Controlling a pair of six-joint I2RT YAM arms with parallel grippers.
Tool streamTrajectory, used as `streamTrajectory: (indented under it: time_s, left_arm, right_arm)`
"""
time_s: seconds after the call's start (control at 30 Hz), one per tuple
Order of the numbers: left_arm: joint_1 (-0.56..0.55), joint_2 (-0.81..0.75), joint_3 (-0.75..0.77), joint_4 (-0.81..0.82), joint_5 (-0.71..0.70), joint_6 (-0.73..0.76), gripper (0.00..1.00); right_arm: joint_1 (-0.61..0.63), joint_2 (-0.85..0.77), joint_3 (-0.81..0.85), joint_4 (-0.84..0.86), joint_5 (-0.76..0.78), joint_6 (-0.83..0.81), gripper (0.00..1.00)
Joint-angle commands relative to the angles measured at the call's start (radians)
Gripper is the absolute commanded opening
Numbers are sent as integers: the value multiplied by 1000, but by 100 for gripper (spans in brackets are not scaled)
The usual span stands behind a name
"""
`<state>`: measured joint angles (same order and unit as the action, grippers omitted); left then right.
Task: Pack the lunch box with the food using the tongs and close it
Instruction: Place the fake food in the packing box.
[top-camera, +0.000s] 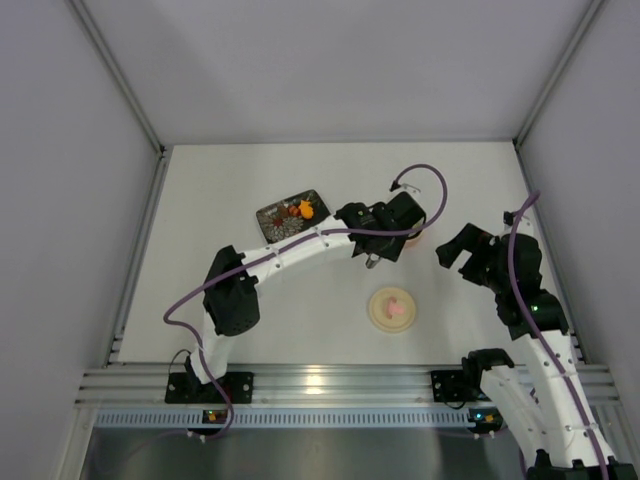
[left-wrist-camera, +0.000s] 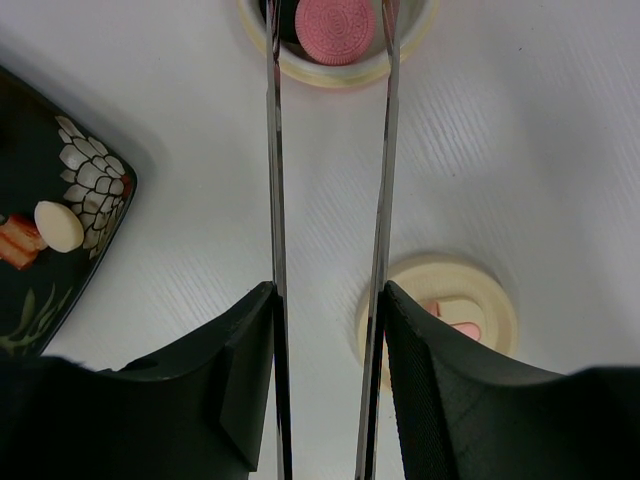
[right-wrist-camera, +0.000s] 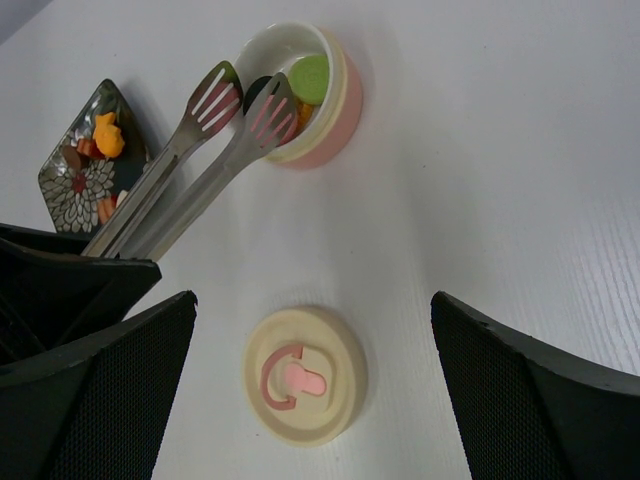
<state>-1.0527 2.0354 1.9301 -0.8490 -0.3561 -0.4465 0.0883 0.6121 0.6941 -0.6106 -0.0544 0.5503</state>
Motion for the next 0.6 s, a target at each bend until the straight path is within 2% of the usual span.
streamTrajectory:
  time_s: [0.0, 0.27, 0.43, 0.53, 0.57]
  left_arm:
    - [2, -73, 35, 68, -4, 38, 50]
    - [3, -142, 27, 42, -61, 38, 51]
    - [26, -211, -12, -47, -206, -37, 51]
    - [87, -312, -140, -29, -196, -89, 52]
    - [108, -342, -226, -13, -184, -99, 52]
  right_arm:
    - [-18, 6, 22, 29, -9, -9, 99]
    - [-16, 3, 12, 37, -13, -3, 99]
    - [-16, -3, 4, 37, -18, -3, 100]
    - [-16, -6, 1, 37, -21, -4, 99]
    - [-16, -5, -2, 38, -19, -3, 99]
